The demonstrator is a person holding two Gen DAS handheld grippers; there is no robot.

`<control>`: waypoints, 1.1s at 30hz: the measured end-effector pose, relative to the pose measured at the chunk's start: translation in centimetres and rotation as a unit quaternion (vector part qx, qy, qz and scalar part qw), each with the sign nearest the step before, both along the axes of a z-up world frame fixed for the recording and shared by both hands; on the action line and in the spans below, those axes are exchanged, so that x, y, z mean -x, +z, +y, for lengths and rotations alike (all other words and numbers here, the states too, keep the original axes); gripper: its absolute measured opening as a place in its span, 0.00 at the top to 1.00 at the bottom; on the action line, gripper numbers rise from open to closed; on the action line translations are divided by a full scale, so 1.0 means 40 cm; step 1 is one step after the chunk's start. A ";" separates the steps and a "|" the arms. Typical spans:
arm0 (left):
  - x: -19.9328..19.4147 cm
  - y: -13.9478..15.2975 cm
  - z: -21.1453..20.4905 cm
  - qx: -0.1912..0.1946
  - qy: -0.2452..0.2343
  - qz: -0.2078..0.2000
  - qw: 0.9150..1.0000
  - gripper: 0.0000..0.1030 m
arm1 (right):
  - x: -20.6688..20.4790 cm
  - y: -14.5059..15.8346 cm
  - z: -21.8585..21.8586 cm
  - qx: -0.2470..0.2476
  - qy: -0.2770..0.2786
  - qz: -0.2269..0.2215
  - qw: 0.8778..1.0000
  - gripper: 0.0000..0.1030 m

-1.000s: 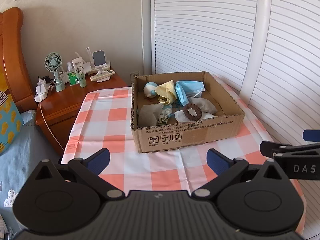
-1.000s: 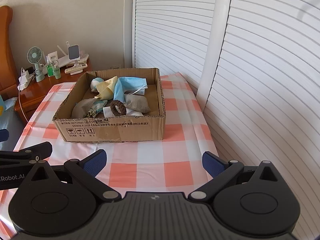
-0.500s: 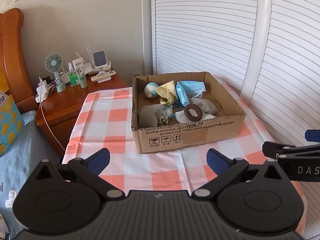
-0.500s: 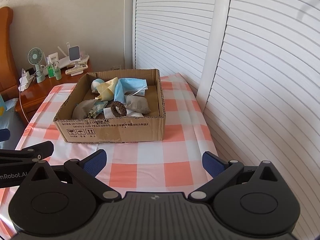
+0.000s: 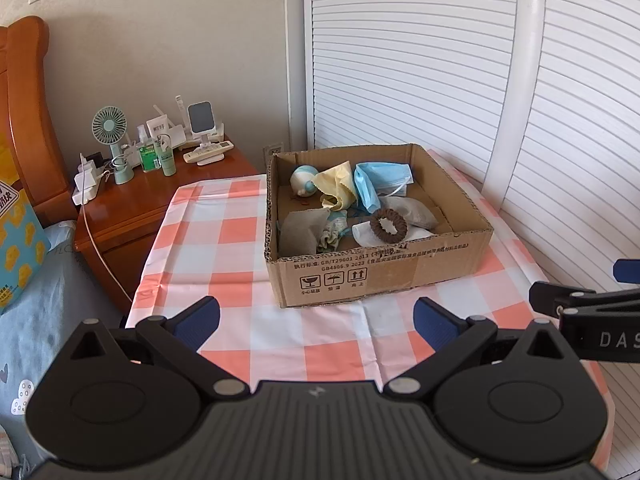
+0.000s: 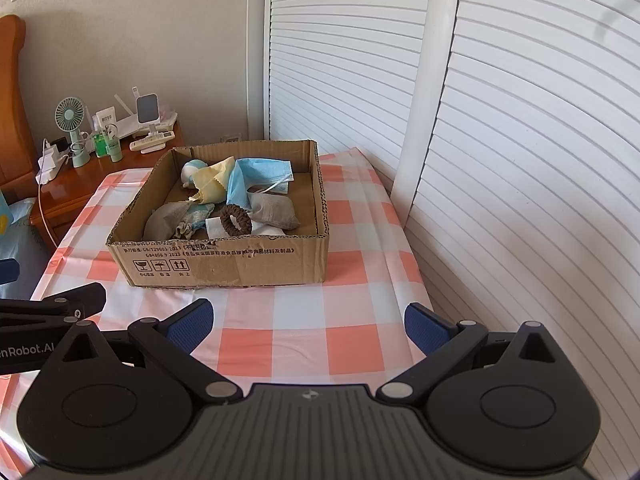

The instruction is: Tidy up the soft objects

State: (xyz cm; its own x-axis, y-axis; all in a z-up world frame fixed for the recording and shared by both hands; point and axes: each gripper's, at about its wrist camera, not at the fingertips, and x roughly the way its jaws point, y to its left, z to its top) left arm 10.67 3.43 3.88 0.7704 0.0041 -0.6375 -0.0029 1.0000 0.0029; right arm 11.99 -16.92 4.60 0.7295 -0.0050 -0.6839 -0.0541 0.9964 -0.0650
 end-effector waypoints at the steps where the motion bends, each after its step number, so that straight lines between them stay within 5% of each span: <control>1: 0.000 0.001 0.001 0.000 0.000 0.000 1.000 0.01 | 0.000 0.000 0.000 0.000 0.000 0.000 1.000 0.00; 33: -0.001 -0.002 -0.005 -0.005 0.003 0.006 1.000 0.01 | 0.002 -0.005 -0.005 -0.002 -0.001 0.004 1.000 0.00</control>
